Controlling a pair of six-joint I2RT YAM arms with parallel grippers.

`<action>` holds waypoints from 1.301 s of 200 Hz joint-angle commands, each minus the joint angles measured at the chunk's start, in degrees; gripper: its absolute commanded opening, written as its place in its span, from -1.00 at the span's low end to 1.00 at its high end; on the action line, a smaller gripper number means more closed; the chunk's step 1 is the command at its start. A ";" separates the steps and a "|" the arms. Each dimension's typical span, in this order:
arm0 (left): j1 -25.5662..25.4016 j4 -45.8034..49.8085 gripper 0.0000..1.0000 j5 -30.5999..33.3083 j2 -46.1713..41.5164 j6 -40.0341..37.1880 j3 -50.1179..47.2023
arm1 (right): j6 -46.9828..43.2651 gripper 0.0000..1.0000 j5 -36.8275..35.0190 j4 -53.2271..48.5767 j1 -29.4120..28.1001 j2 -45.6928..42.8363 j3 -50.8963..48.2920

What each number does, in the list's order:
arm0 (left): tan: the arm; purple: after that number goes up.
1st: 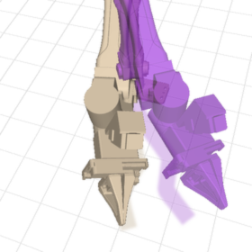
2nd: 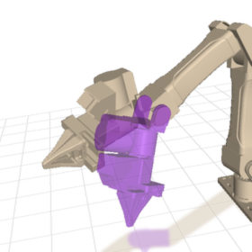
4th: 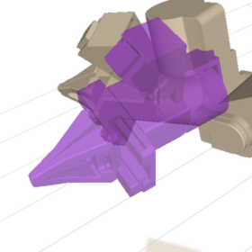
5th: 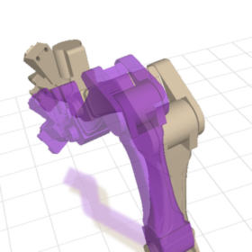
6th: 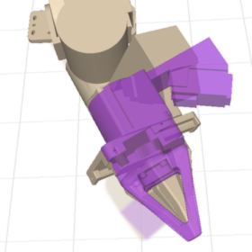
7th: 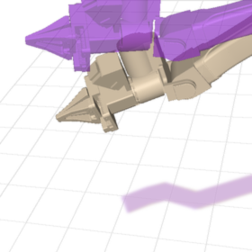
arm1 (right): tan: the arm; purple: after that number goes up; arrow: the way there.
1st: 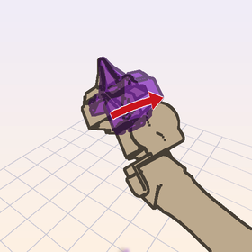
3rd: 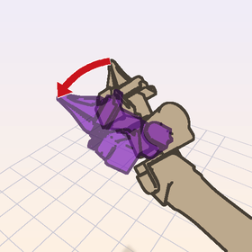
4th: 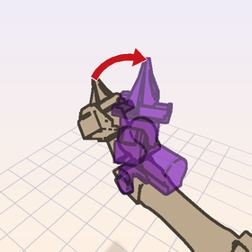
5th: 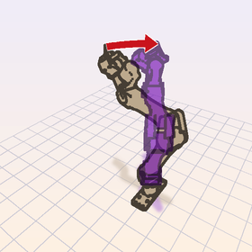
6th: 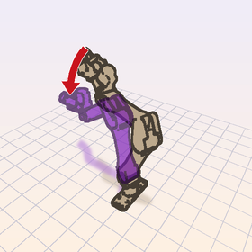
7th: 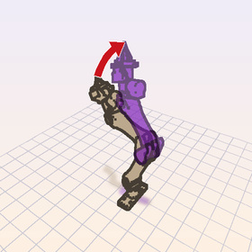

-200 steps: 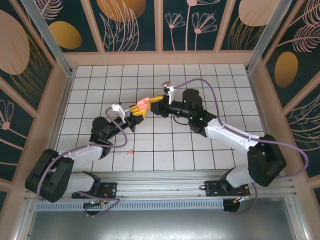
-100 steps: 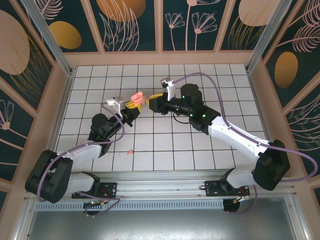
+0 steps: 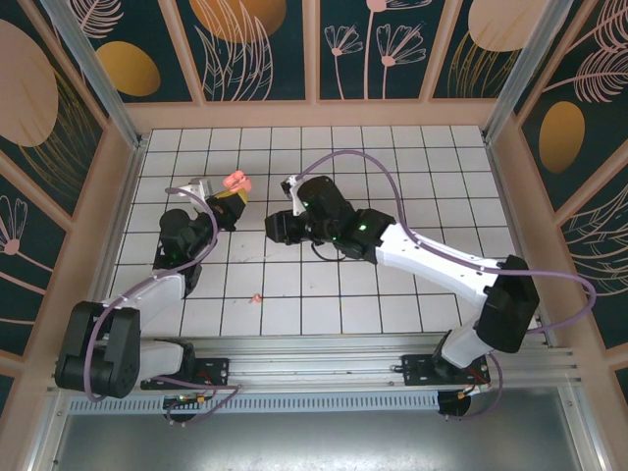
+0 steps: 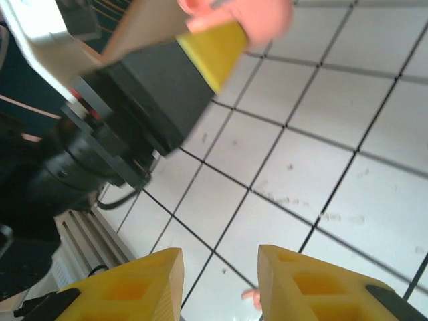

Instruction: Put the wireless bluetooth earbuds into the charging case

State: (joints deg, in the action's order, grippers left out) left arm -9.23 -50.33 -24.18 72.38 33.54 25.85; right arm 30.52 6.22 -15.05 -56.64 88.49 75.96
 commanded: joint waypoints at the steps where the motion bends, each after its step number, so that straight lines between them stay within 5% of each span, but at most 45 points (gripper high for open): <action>1: 2.04 2.01 -0.70 -1.22 -0.25 4.35 0.96 | 6.62 -0.29 -3.98 -6.70 -2.33 2.54 3.17; 64: 7.61 3.48 -0.69 -2.77 1.58 6.38 -0.31 | 15.32 -0.28 -5.80 -13.42 -7.42 10.28 6.66; 149: 11.57 4.92 -0.68 -3.55 3.51 6.10 -1.32 | 15.58 -0.25 2.82 -22.25 -13.37 27.51 18.76; 260: 12.30 4.40 -0.68 -3.38 2.40 6.35 -2.46 | 21.86 -0.16 2.98 -25.69 -10.28 34.91 20.61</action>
State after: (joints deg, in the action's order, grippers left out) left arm 2.70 -45.10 -26.96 75.79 39.33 24.23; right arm 50.35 9.10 -39.92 -68.05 122.04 95.57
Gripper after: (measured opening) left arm 0.194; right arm 0.416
